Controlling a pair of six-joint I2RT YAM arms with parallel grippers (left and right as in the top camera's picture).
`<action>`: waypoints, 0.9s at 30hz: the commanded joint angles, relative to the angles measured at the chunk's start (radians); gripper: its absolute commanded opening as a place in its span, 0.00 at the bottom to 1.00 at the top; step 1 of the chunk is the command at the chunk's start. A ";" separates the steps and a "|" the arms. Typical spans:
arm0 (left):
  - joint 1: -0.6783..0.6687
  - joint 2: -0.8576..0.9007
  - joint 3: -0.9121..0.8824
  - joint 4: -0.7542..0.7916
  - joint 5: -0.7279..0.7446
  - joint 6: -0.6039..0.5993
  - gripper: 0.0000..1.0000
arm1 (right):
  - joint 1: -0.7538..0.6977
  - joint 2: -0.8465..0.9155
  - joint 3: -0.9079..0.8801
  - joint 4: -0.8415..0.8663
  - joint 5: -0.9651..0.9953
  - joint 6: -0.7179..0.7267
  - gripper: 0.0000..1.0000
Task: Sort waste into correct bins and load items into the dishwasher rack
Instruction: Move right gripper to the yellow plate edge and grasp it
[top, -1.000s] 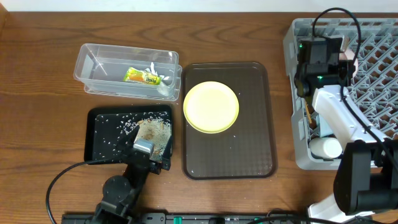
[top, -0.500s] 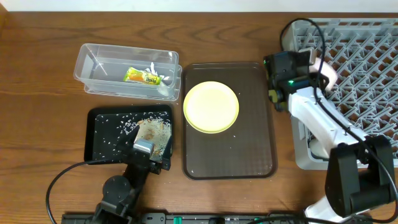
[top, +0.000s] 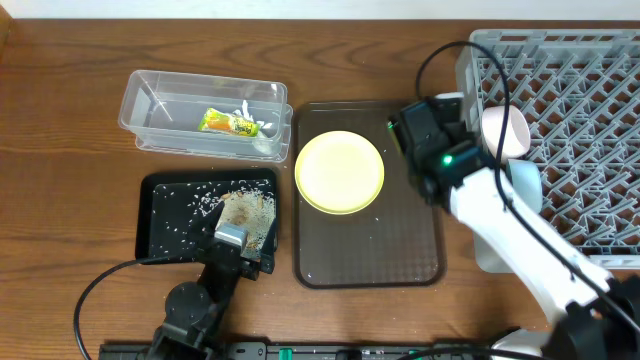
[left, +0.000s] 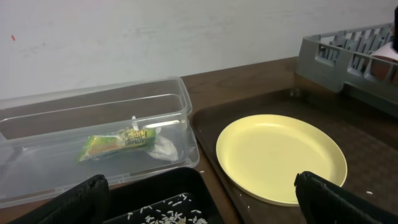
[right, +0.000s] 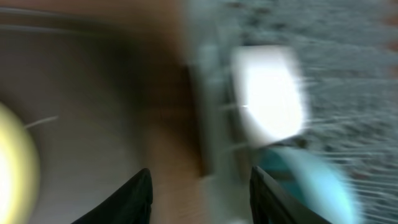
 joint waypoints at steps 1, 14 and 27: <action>-0.003 -0.006 -0.030 -0.018 -0.005 0.017 0.97 | 0.072 -0.039 0.000 -0.001 -0.374 0.031 0.49; -0.003 -0.006 -0.030 -0.018 -0.005 0.017 0.97 | 0.073 0.230 -0.010 0.087 -0.575 0.238 0.47; -0.003 -0.006 -0.030 -0.018 -0.005 0.017 0.97 | -0.033 0.331 -0.010 0.125 -0.671 0.255 0.09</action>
